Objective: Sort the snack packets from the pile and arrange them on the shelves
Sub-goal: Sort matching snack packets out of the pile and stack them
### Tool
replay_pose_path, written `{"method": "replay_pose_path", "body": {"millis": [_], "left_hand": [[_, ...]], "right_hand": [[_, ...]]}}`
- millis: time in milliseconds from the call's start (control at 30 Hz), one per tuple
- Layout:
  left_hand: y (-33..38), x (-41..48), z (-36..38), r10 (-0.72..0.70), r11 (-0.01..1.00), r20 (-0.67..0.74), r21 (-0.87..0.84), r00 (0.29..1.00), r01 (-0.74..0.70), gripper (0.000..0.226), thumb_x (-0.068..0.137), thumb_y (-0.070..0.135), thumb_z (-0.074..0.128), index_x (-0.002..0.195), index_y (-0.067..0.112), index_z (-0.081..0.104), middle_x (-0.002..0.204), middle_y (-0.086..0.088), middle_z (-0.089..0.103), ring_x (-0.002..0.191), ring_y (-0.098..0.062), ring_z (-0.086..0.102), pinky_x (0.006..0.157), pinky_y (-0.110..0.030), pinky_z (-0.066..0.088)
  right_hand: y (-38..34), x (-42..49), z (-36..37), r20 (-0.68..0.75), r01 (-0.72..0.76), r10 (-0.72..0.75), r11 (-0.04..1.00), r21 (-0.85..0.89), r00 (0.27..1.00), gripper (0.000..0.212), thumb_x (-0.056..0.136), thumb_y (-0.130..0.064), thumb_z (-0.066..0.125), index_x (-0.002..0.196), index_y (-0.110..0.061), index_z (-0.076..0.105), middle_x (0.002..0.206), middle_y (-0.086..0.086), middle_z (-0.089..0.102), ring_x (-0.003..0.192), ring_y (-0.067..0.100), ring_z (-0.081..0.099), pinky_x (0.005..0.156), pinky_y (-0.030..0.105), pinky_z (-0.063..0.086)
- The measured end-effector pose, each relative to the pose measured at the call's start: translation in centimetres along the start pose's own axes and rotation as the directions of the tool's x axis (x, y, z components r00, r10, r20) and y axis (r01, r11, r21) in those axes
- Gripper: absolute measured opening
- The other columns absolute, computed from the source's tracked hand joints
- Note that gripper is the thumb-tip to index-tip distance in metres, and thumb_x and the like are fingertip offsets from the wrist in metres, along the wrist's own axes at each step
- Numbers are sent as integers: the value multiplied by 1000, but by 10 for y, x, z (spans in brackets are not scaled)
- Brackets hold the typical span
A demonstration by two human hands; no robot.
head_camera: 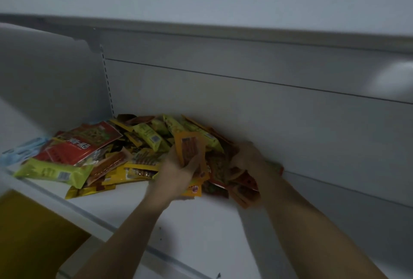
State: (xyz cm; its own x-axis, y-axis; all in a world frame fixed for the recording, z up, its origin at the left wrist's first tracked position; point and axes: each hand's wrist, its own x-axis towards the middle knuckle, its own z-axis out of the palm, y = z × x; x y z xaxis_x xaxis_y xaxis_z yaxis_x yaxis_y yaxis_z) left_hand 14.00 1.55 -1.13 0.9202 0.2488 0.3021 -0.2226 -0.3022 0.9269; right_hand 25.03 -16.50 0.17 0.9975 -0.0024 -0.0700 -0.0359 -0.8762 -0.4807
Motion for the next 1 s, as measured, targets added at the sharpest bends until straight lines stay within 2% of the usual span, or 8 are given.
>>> {"method": "replay_pose_path", "body": {"millis": [167, 233, 333, 400, 500, 633, 767, 1000], "left_hand": [[-4, 17, -14, 8, 1000, -1, 10, 1000, -8, 25, 93, 34, 65, 116, 27, 62, 101, 7, 71, 92, -10, 67, 71, -31, 56], [-3, 22, -19, 38, 999, 12, 32, 999, -38, 23, 93, 36, 63, 114, 27, 63, 97, 7, 71, 89, -9, 67, 74, -37, 57], [-3, 29, -24, 70, 997, 15, 37, 997, -70, 20, 95, 33, 62, 112, 23, 64, 93, 4, 72, 85, -12, 69, 78, -46, 57], [-2, 32, -25, 64, 997, 34, 32, 997, -65, 23, 95, 35, 61, 114, 22, 63, 94, 2, 72, 85, -15, 70, 77, -49, 57], [2, 34, -25, 58, 997, 58, 38, 997, -60, 29, 96, 36, 61, 122, 24, 60, 100, 5, 72, 91, -15, 69, 80, -45, 57], [3, 34, -29, 78, 996, 58, 44, 995, -80, 22, 96, 33, 62, 115, 22, 62, 93, 5, 72, 87, -14, 70, 74, -36, 54], [-2, 32, -32, 85, 995, 32, 58, 996, -87, 13, 96, 30, 61, 106, 22, 64, 87, 3, 72, 82, -12, 69, 78, -46, 56], [0, 34, -27, 70, 990, 36, 122, 997, -74, 18, 95, 37, 61, 109, 25, 63, 89, 5, 72, 84, -14, 69, 79, -49, 56]], "right_hand": [[0, -10, -60, 205, -47, 67, 994, -101, 976, 30, 86, -17, 74, 109, 0, 64, 101, 11, 60, 83, 23, 60, 66, 28, 46], [-1, -4, -80, 136, -40, 68, 980, -194, 988, 24, 89, -18, 69, 104, 1, 62, 104, 13, 61, 86, 25, 60, 63, 28, 43], [-10, 13, -82, -78, 92, -119, 953, -290, 990, 14, 90, -19, 59, 79, -11, 55, 78, 4, 57, 66, 19, 55, 53, 27, 39], [-19, 28, -64, -178, 241, -295, 932, -272, 939, 12, 93, -24, 56, 102, -17, 60, 94, 2, 62, 84, 21, 60, 68, 30, 46], [-28, 45, -29, -209, 350, -395, 910, -222, 895, 49, 94, -27, 56, 141, -29, 47, 137, 3, 56, 123, 28, 53, 98, 43, 48], [-24, 49, -4, 60, 451, -452, 853, -264, 890, 62, 91, -20, 61, 149, -19, 37, 148, 12, 44, 133, 33, 44, 106, 42, 39], [-21, 46, -9, 241, 493, -454, 860, -134, 858, 82, 77, -13, 71, 150, -20, 33, 147, 10, 43, 132, 31, 43, 103, 40, 41], [-11, 54, 14, 0, 528, -542, 820, -221, 841, 66, 90, -21, 63, 149, -12, 34, 147, 16, 42, 133, 34, 42, 106, 40, 37]]}}
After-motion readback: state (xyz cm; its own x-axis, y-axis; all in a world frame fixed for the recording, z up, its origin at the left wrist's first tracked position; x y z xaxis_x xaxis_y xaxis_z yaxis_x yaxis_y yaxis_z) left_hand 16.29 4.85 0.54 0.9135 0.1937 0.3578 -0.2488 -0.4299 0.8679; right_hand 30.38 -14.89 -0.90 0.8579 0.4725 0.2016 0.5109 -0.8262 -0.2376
